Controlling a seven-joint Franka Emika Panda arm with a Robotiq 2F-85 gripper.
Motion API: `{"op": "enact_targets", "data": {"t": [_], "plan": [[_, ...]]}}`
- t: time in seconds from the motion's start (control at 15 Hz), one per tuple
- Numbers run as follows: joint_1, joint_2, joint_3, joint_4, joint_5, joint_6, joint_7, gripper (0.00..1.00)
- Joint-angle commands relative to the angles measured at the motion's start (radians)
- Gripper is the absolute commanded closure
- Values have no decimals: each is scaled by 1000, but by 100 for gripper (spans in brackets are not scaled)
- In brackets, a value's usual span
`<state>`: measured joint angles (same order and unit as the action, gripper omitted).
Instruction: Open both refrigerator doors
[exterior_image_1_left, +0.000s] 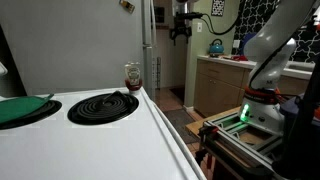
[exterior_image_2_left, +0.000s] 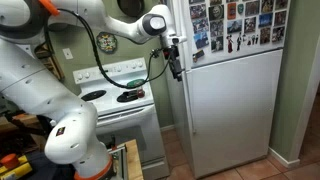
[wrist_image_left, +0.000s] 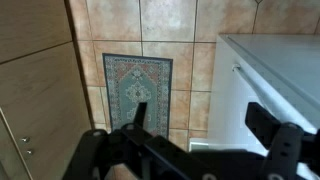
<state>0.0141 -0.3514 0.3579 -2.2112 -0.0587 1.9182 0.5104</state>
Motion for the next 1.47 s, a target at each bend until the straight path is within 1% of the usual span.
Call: {"op": "enact_targets", "data": {"t": [0.0,0.4,0.53,0.73,1.0,1.07,1.2,1.4], "plan": [[35,5,-30,3,-13,-4,10,0],[37,6,-33,9,-17,3,2,0],[36,0,-47,33,-26,10,-11,0],[27,-9,-80,99,-42,14,-39,0],[32,-7,-121,190,-37,55,-115,0],[31,-4,-112,167,-27,31,-77,0],[30,-5,-121,197,-27,40,-100,0],[32,-4,-121,200,-27,41,-102,0]]}}
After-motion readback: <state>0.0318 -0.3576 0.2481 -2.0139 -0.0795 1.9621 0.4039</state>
